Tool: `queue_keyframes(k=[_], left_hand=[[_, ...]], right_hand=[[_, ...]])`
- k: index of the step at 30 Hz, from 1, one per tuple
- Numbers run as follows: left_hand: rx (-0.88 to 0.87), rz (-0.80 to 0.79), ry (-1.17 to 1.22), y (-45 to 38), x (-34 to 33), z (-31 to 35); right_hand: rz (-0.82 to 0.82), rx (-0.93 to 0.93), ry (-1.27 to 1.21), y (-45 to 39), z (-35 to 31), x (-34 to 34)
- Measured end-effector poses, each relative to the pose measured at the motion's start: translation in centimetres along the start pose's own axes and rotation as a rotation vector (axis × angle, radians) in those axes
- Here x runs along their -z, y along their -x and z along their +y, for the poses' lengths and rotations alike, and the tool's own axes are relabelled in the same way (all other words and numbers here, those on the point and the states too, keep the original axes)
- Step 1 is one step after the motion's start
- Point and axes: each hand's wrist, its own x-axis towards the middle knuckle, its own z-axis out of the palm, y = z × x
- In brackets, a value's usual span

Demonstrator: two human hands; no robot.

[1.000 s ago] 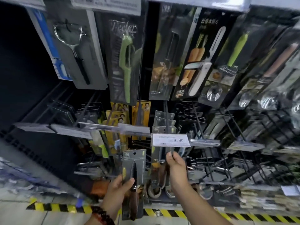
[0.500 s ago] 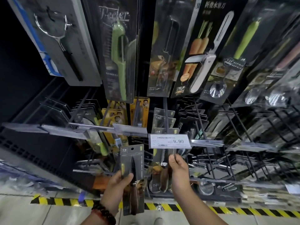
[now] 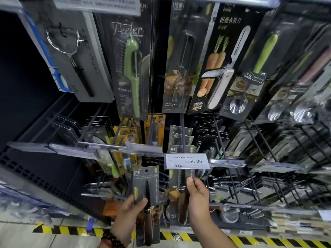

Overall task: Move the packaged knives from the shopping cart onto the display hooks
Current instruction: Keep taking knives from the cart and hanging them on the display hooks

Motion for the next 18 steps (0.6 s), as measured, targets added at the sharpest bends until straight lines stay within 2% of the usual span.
queue_keyframes(k=[8, 13, 18], left_hand=[[0.023, 0.023, 0.010, -0.1, 0.1, -0.1], [0.005, 0.034, 0.003, 0.6, -0.4, 0.4], [-0.056, -0.008, -0.060, 1.3, -1.3, 1.0]], right_hand=[[-0.010, -0.107, 0.002, -1.6, -1.0, -0.9], [-0.003, -0.072, 0.141, -4.6, -1.7, -2.4], [-0.077, -0.182, 0.269, -6.7, -1.9, -3.3]])
